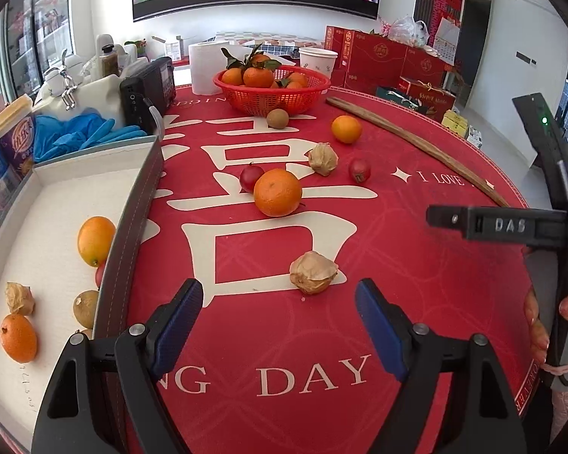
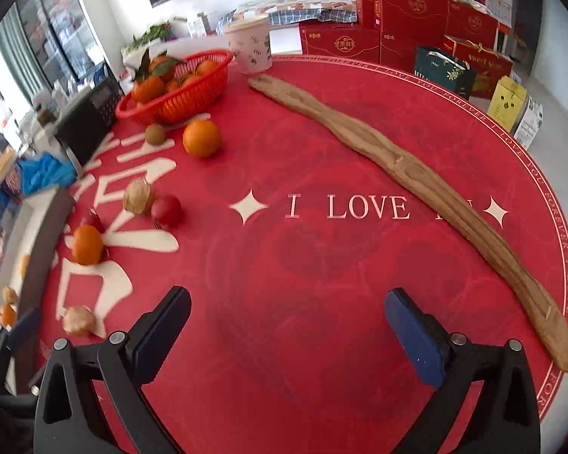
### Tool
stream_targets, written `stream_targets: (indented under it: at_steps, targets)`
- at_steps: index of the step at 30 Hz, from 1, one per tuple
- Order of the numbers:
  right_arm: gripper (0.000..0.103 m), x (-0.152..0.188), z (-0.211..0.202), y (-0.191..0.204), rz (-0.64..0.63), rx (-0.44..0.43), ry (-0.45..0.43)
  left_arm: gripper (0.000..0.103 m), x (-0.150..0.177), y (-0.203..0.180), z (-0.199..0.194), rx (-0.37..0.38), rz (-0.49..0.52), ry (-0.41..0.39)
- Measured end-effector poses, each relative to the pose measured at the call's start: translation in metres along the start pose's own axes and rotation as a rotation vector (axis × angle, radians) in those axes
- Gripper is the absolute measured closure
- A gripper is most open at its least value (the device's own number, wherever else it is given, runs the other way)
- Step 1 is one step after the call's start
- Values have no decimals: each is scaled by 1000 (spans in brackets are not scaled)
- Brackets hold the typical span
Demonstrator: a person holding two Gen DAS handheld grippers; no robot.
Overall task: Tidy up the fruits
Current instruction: 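Grasp another papery husked fruit with the left tool while the right moves toward a red tomato, then grasp the red cherry tomato with the right tool while the left lifts the husked fruit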
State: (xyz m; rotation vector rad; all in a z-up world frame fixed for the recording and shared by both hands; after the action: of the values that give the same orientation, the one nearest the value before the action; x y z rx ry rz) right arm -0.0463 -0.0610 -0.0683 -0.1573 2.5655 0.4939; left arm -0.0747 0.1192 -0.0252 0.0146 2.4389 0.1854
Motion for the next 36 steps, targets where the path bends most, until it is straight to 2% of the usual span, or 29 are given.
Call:
stream_targets:
  at_steps: [2, 7, 8, 9, 10, 12, 16, 21, 24, 32, 36]
  targets:
    - [0, 5, 5, 7, -80, 71, 21, 18, -3, -6, 3, 3, 13, 9]
    - [0, 9, 2, 9, -98, 61, 22, 20, -6, -19, 9, -29, 55, 13]
    - [0, 9, 2, 9, -98, 63, 21, 28, -6, -20, 11, -43, 61, 19]
    - [0, 9, 2, 9, -97, 64, 20, 41, -6, -21, 16, -51, 66, 36]
    - [0, 10, 2, 9, -96, 65, 18, 43, -5, -22, 19, -42, 61, 51]
    - [0, 9, 3, 9, -98, 65, 15, 57, -7, -21, 18, -44, 54, 45]
    - [0, 7, 5, 9, -100, 64, 1, 77, -8, -26, 16, -45, 71, 31]
    - [0, 6, 5, 10, -103, 65, -13, 77, -8, -19, 17, -101, 63, 8]
    - [0, 3, 8, 13, -113, 60, -22, 75, -9, -6, 21, -103, 27, 13]
    - [0, -25, 48, 69, -263, -35, 29, 74, -9, 8, 25, -103, -21, 24]
    - [1, -35, 58, 76, -276, -39, 2, 73, -10, 9, 26, -107, -30, 26]
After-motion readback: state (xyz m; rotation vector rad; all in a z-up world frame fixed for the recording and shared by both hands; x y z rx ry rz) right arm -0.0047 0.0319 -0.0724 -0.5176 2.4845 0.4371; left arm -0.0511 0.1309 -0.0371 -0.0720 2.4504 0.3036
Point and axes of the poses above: each gripper's, at about its wrist camera, not at the fingertips, and z roughly the way its jaws point, y to its left, x to its underside, the point moved 6 cm from there along z, roughly the way its jaws point, and after that the axes turned 14 degrees about -x, right-handed, at the moved point
